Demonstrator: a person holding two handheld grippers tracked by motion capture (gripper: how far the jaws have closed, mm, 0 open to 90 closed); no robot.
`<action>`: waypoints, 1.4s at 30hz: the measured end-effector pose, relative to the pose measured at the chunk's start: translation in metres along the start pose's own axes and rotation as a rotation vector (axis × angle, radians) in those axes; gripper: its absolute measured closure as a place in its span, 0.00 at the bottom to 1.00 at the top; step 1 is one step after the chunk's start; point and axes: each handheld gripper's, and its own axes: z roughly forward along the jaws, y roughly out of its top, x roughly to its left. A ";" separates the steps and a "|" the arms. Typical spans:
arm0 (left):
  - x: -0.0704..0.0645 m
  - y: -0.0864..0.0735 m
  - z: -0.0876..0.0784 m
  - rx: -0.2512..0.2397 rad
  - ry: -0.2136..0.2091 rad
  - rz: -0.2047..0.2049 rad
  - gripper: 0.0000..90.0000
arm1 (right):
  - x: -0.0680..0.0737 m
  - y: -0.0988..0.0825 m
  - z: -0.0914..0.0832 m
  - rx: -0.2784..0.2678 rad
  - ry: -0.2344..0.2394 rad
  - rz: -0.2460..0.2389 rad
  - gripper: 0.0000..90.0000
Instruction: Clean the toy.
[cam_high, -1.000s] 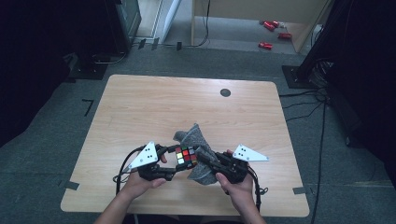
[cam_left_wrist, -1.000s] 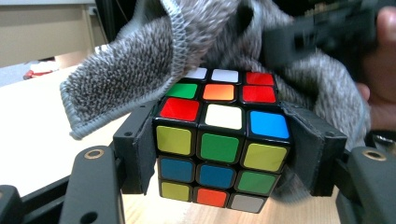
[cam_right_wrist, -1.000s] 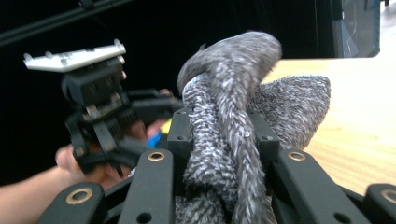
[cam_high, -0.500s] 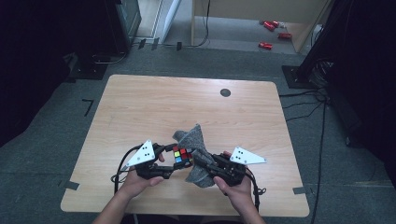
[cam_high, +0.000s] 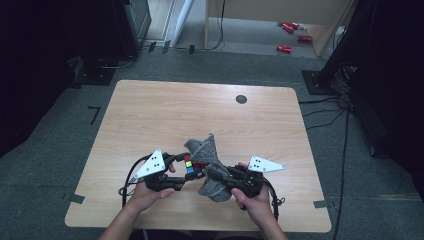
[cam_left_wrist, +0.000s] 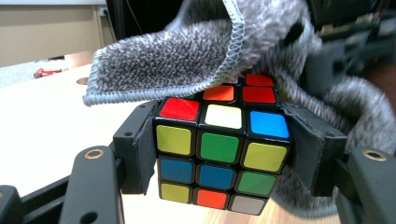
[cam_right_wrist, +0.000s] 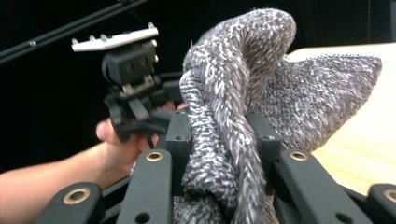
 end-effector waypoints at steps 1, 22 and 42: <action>0.001 0.000 -0.001 -0.006 0.000 -0.004 0.38 | -0.002 -0.001 0.000 0.013 0.000 0.004 0.76; 0.006 0.004 -0.006 -0.113 0.009 -0.128 0.38 | 0.024 -0.032 0.040 0.160 -0.124 -0.274 0.79; 0.005 0.004 -0.005 -0.110 -0.008 -0.139 0.38 | 0.018 -0.023 0.026 0.051 -0.239 -0.251 0.80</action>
